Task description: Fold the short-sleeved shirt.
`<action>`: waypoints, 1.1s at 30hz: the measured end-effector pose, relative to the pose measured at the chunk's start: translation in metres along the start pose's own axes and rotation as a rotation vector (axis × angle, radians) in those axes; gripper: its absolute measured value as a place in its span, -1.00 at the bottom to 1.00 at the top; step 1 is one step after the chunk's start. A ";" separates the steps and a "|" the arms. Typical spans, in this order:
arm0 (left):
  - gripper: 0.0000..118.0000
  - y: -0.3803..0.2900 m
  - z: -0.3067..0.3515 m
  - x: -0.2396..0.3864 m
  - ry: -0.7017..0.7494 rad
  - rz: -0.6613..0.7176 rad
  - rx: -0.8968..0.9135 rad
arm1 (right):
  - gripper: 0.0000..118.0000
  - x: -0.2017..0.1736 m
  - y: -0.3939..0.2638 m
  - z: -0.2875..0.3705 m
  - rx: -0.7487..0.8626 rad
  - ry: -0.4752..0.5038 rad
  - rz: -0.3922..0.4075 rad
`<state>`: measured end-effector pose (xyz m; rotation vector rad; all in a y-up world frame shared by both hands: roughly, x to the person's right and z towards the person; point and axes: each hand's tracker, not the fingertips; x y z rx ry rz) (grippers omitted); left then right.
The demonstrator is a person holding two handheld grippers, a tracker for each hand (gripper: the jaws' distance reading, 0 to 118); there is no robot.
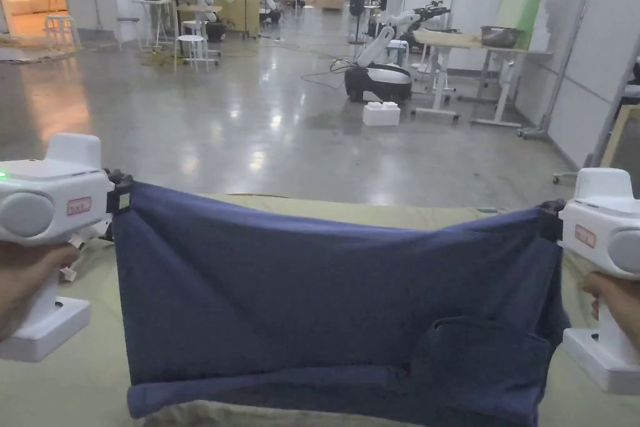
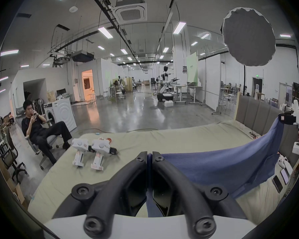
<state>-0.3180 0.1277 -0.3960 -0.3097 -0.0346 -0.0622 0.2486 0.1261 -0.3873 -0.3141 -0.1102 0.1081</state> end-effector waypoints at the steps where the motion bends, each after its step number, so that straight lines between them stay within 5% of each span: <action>1: -1.00 0.009 -0.002 -0.002 0.003 -0.003 0.011 | -0.99 0.000 0.011 -0.001 0.022 0.001 0.001; 5: -1.00 0.047 -0.008 0.001 0.017 -0.013 0.045 | -0.99 -0.002 0.060 -0.011 0.074 -0.019 0.035; 20: -1.00 0.182 -0.051 -0.006 0.074 -0.020 0.150 | -0.99 0.020 0.225 -0.056 0.189 -0.063 -0.035; 33: -1.00 0.150 -0.068 -0.001 0.073 -0.011 0.161 | -0.99 0.022 0.178 -0.059 0.220 -0.039 -0.013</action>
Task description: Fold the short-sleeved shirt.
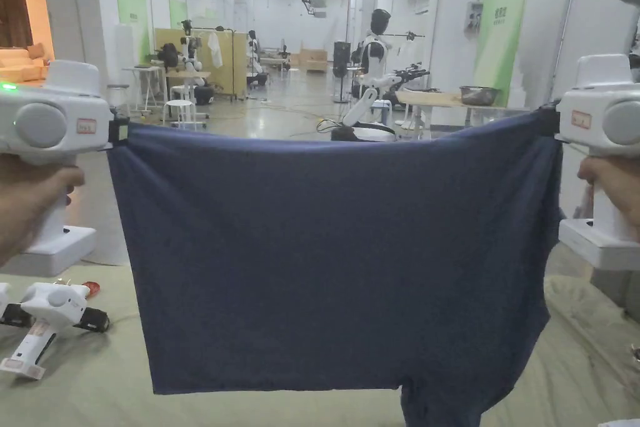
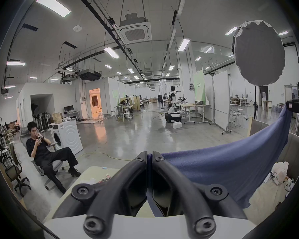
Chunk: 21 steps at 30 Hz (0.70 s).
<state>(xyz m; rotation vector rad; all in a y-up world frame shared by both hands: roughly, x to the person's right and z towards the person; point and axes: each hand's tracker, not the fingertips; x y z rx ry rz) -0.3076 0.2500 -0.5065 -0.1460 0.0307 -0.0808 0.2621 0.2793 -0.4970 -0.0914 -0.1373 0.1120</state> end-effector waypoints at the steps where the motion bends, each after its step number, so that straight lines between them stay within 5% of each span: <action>1: -1.00 -0.012 0.002 -0.001 -0.007 0.016 -0.007 | -0.99 -0.002 -0.013 0.005 -0.022 0.004 -0.009; 10: -1.00 -0.127 0.047 -0.007 -0.067 0.107 -0.102 | -0.99 -0.004 -0.125 0.058 -0.146 0.022 0.016; 21: -1.00 -0.163 0.159 -0.015 -0.091 0.111 -0.086 | -0.99 0.002 -0.165 0.191 -0.130 -0.003 0.063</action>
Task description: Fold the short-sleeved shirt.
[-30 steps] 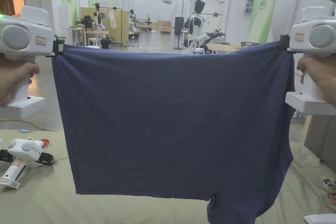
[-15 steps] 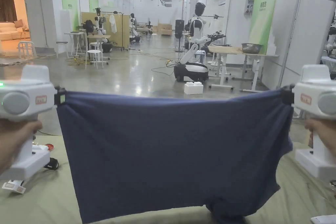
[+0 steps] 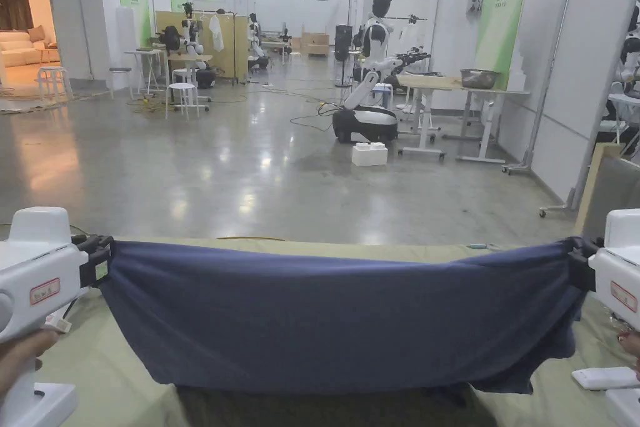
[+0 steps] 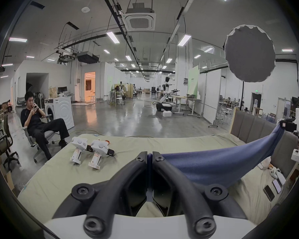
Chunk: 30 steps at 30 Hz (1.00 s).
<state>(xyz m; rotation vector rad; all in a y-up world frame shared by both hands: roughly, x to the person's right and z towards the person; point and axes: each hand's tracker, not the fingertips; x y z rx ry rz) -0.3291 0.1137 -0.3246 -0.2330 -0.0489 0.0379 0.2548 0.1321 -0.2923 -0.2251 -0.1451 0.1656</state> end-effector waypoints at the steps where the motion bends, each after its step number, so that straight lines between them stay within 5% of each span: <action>1: -1.00 -0.004 0.007 -0.003 0.003 0.000 0.001 | -0.99 0.001 -0.003 0.012 0.001 0.000 -0.003; 4: -1.00 -0.014 0.034 -0.008 -0.002 0.006 -0.009 | -0.99 0.003 -0.016 0.046 -0.013 0.012 -0.043; 12: -1.00 -0.071 0.092 -0.007 0.012 0.006 -0.090 | -0.99 -0.006 -0.074 0.091 -0.147 0.024 0.046; 24: -1.00 -0.244 0.118 -0.016 0.057 0.051 -0.526 | -0.99 -0.032 -0.225 0.114 -0.550 0.122 0.156; 30: -1.00 -0.272 0.120 -0.009 0.075 0.022 -0.682 | -0.99 -0.036 -0.279 0.107 -0.694 0.102 0.182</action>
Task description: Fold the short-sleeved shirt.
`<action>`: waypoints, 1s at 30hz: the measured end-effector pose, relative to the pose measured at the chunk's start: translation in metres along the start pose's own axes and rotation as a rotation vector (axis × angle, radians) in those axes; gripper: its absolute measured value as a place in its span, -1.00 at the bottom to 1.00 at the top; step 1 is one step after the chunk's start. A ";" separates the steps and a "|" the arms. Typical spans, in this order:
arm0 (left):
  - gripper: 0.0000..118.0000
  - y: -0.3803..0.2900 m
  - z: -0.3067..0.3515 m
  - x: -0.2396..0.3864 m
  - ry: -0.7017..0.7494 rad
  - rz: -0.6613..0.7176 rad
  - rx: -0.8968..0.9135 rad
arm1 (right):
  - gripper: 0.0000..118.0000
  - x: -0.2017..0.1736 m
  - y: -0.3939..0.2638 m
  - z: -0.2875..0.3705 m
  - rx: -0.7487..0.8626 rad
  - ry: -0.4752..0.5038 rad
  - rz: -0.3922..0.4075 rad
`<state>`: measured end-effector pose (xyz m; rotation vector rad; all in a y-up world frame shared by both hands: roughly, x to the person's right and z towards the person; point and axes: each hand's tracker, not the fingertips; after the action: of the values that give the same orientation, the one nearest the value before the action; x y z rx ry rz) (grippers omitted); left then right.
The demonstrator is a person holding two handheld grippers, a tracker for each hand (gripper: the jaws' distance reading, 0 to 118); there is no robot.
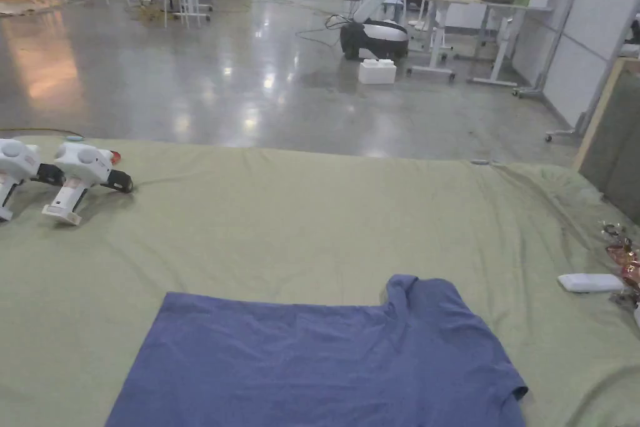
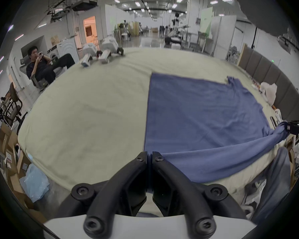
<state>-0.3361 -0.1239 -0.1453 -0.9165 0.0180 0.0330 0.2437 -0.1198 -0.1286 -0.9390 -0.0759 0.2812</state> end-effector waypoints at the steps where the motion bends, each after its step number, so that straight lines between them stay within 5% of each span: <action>1: -1.00 -0.002 -0.002 -0.001 -0.001 -0.006 -0.009 | -0.99 -0.001 -0.005 -0.004 -0.025 -0.002 0.014; 6: -1.00 -0.013 -0.014 -0.003 0.009 -0.049 -0.094 | -0.98 -0.004 -0.027 -0.019 -0.120 0.006 0.077; 13: -0.95 -0.032 -0.039 0.010 0.026 -0.067 -0.144 | -0.93 -0.010 -0.044 -0.041 -0.179 0.028 0.057; 14: -0.88 -0.031 -0.038 0.011 0.028 -0.070 -0.143 | -0.78 -0.010 -0.046 -0.044 -0.187 0.034 0.053; 17: -0.59 -0.027 -0.032 0.012 0.031 -0.064 -0.128 | 0.15 -0.009 -0.044 -0.037 -0.191 0.004 0.035; 19: 0.13 -0.018 -0.020 0.016 0.058 -0.051 -0.091 | 0.29 -0.005 -0.034 -0.021 -0.124 -0.022 -0.002; 20: 0.32 -0.013 -0.015 0.018 0.068 -0.050 -0.064 | 0.29 -0.002 -0.027 -0.013 -0.072 -0.021 -0.032; 30: 0.37 0.062 0.020 0.075 0.013 -0.080 0.449 | 0.29 -0.023 0.067 0.040 0.587 -0.050 -0.285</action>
<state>-0.2631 -0.0685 -0.1849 -0.4680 0.0008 -0.0499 0.2000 -0.0575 -0.1576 -0.3311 -0.1613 0.0522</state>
